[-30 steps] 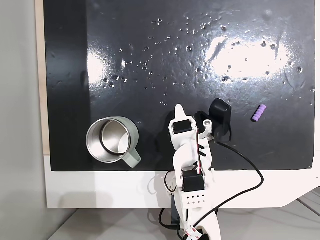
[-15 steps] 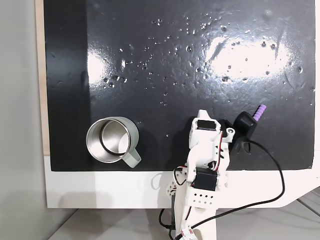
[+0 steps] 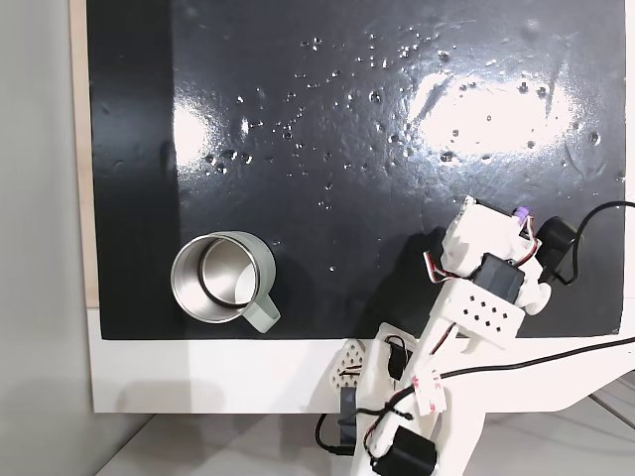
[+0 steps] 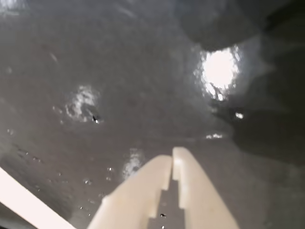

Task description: Grasp a pengrip and put it in the cup.

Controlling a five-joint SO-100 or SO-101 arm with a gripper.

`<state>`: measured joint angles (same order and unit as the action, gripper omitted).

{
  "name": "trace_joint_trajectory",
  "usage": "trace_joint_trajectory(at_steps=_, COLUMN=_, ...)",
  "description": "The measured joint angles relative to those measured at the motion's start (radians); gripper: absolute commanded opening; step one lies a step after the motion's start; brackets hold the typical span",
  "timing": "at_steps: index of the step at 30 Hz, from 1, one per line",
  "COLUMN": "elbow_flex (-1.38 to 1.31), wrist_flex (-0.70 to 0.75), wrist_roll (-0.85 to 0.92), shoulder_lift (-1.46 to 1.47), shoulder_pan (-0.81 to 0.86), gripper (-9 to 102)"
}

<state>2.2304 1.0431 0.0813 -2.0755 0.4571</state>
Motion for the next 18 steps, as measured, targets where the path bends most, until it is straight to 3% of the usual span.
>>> trace_joint_trajectory(at_steps=18, elbow_flex=-0.207, wrist_flex=-0.015, wrist_roll=0.462, shoulder_lift=0.215, shoulder_pan=0.164, gripper=1)
